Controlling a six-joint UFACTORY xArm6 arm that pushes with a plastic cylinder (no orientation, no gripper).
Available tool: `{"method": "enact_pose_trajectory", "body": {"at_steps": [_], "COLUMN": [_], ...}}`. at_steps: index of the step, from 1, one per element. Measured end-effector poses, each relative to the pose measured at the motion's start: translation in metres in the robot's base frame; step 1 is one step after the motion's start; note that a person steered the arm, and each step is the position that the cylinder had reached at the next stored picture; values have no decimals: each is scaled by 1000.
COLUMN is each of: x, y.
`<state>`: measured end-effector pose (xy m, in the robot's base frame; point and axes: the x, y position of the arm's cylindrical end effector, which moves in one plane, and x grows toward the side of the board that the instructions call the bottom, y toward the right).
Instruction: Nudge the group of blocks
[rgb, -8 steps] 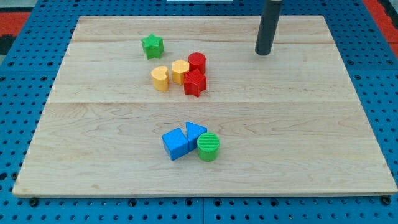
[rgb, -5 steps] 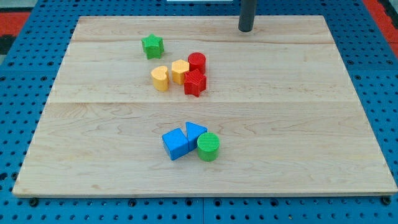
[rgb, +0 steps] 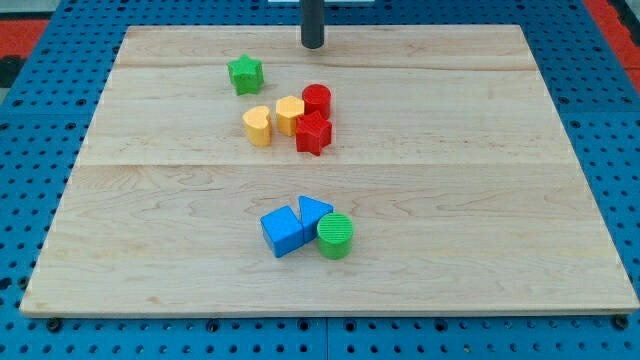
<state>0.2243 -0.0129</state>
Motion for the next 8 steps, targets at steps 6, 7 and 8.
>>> {"method": "enact_pose_trajectory", "body": {"at_steps": [6,7,8], "x": [-4,23,21], "y": [-84,-86,-63]}}
